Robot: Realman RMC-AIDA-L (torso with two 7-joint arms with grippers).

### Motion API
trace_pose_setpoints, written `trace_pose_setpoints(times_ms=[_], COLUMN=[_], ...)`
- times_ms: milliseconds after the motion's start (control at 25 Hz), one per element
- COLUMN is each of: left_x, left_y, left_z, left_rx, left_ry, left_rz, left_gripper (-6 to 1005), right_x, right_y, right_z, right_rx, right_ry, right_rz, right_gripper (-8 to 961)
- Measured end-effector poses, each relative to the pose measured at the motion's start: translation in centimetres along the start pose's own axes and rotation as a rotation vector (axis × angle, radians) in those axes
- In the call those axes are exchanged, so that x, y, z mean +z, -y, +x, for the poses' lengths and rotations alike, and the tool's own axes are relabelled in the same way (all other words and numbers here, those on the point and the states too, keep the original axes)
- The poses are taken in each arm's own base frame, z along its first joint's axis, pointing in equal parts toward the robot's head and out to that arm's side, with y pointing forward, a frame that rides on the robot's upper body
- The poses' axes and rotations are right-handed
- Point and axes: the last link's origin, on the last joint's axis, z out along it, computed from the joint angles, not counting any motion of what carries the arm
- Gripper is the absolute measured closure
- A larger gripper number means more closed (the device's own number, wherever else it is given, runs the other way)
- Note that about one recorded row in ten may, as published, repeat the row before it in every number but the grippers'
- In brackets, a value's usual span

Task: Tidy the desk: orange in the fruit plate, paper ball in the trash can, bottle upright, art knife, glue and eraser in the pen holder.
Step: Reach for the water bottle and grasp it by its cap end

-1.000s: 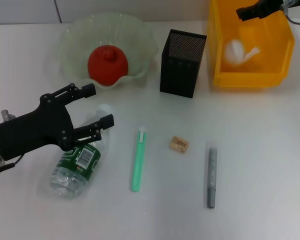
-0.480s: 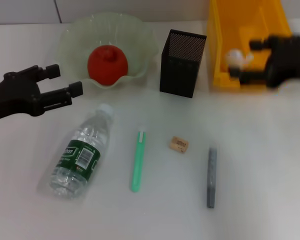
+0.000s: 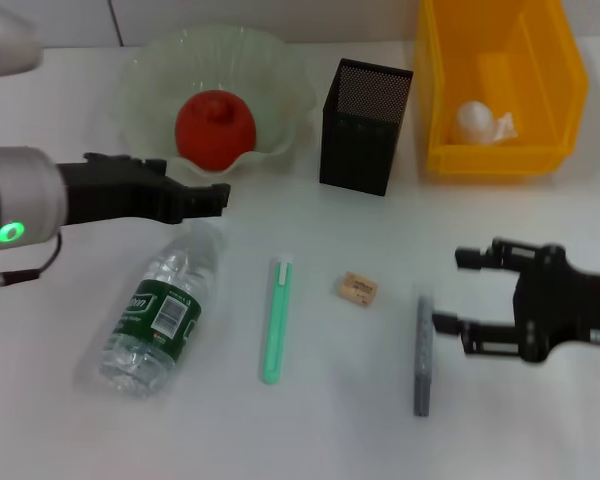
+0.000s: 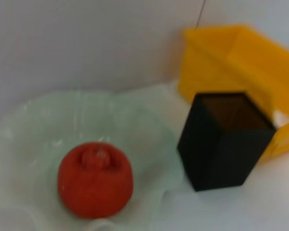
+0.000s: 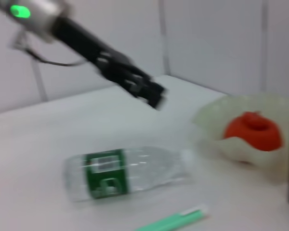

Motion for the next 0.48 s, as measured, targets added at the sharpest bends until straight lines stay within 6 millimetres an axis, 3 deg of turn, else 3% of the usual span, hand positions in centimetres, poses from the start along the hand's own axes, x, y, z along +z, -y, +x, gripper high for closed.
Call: trace_pose_setpoints(times_ms=[200, 480], left_x=[2.4, 4.5], left_y=[-0.5, 0.0], left_z=[0.3, 0.0], left_rx=[-0.001, -0.006], left_ry=[0.07, 0.104], left_rz=[0.027, 0.026], left_gripper=[196, 214], right_x=[-1.2, -2.7], right_y=[-0.8, -0.4], right_z=[1.7, 2.9], right_rx=[0.013, 0.068], right_ry=[0.076, 0.156], right_rz=[-0.05, 0.004], right_gripper=[164, 164])
